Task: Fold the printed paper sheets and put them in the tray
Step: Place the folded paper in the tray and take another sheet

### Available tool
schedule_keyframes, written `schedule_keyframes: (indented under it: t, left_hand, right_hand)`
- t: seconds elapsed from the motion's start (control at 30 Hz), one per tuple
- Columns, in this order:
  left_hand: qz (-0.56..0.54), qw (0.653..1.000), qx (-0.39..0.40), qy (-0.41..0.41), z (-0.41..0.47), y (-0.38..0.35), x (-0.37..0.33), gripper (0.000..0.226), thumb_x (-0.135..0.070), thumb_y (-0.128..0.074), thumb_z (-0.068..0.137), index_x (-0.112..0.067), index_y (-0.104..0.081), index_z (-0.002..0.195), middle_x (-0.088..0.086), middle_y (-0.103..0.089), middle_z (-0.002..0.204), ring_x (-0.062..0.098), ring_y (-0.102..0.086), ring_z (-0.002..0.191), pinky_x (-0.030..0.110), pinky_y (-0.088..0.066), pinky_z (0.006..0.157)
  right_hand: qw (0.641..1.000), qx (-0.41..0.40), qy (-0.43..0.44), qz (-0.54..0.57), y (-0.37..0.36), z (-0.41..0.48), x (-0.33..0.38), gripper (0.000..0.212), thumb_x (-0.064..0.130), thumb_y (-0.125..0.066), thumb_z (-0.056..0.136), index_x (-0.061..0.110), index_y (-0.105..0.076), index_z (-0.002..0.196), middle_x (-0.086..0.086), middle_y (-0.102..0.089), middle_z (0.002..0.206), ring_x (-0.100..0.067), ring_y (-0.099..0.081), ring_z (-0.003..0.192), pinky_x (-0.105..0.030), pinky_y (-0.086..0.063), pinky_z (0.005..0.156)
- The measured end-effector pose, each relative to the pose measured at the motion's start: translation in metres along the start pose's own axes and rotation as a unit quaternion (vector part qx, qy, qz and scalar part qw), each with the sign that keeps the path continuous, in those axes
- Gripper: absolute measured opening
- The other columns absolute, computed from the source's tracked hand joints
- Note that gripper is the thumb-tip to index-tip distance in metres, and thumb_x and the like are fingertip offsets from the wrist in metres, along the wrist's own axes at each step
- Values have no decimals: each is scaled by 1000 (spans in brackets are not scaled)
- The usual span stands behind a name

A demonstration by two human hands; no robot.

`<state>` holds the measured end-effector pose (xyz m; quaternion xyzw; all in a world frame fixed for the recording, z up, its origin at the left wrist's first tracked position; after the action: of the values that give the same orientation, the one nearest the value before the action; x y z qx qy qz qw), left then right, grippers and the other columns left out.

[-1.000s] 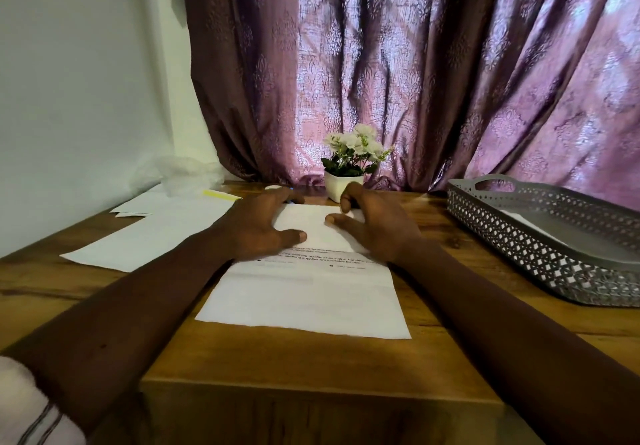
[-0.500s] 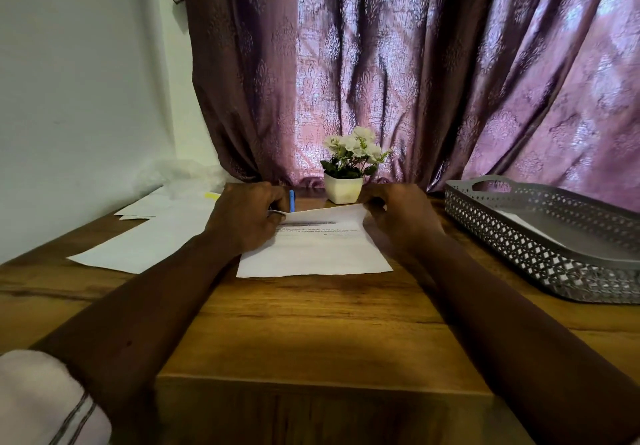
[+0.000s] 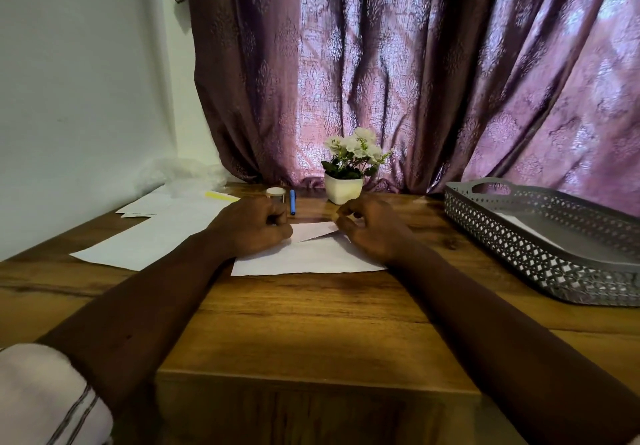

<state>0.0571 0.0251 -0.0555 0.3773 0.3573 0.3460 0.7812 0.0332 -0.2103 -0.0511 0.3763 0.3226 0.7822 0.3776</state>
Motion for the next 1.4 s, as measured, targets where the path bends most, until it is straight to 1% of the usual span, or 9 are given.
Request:
schedule_keyframes:
  t: [0.1,0.3,0.43,0.6,0.77,0.93,1.1,1.23,1.4]
  left_hand:
    - [20,999,-22,29,0,2,-2,53,-64,-68,81,-13,-59,70,-1,-62,70,14,-60,70,35,-43,62]
    - [71,996,43,34,-5,-2,-6,43,-67,-66,80,-35,-64,108,-12,-68,110,15,-62,101,43,-50,95]
    - [48,995,72,48,-3,-1,-8,60,-73,-62,70,-37,-64,118,-14,-66,120,15,-61,112,46,-48,102]
    - [6,993,97,73,0,0,-9,59,-65,-79,75,-35,-67,124,-12,-64,121,12,-59,112,41,-49,102]
    - [9,1000,-13,10,0,11,-17,41,-47,-87,73,-32,-70,108,-11,-62,102,14,-62,97,37,-51,90]
    - [37,981,-170,-79,-5,28,-26,20,-27,-82,77,-31,-65,86,-12,-61,93,16,-63,84,47,-52,90]
    - [77,990,-85,-83,-10,19,-33,15,-20,-71,74,-27,-61,83,-11,-61,88,16,-61,86,36,-47,80]
    - [63,997,22,-29,-10,6,-30,12,-35,-69,74,-32,-65,85,-13,-65,95,13,-62,93,36,-53,79]
    - [58,997,20,-48,-8,0,-34,23,-58,-64,85,-38,-67,96,-15,-61,102,9,-58,97,38,-51,84]
  right_hand:
    - [999,41,-12,-13,-8,3,1,24,48,-63,91,29,-76,96,4,-69,105,-18,-62,103,-35,-50,84]
    - [996,86,-35,11,-10,4,-10,34,42,-75,90,25,-73,120,6,-66,119,-9,-56,106,-24,-43,85]
    - [989,126,-81,-8,-17,2,-14,61,61,-64,80,42,-59,137,5,-60,142,-21,-51,132,-44,-44,111]
    - [990,125,-64,-30,-14,5,-9,67,55,-63,77,39,-56,142,0,-58,141,-26,-45,134,-49,-41,112]
    - [999,38,-31,0,-10,7,-7,63,57,-66,65,32,-68,122,0,-64,116,-22,-57,114,-38,-50,98]
    - [995,-88,28,27,13,3,1,15,18,-78,82,23,-67,90,-1,-60,105,-21,-54,102,-30,-35,78]
    - [1000,11,3,-1,7,-6,2,15,14,-71,80,26,-70,89,4,-62,104,-16,-56,102,-29,-43,78]
    - [994,71,-47,68,-3,-8,2,12,36,-65,87,28,-74,87,10,-71,94,-16,-66,94,-40,-56,84]
    - [995,98,7,-21,-10,-7,11,29,35,-62,98,32,-73,124,2,-62,126,-16,-52,125,-27,-37,88]
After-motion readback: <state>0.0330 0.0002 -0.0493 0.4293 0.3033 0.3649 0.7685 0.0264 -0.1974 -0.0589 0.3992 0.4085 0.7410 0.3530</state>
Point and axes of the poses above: each hand's wrist, its own z-axis towards the middle knuckle, its own y-axis out of the back of the hand, x = y × z, the point moved 4 cm from there along z, towards the middle knuckle
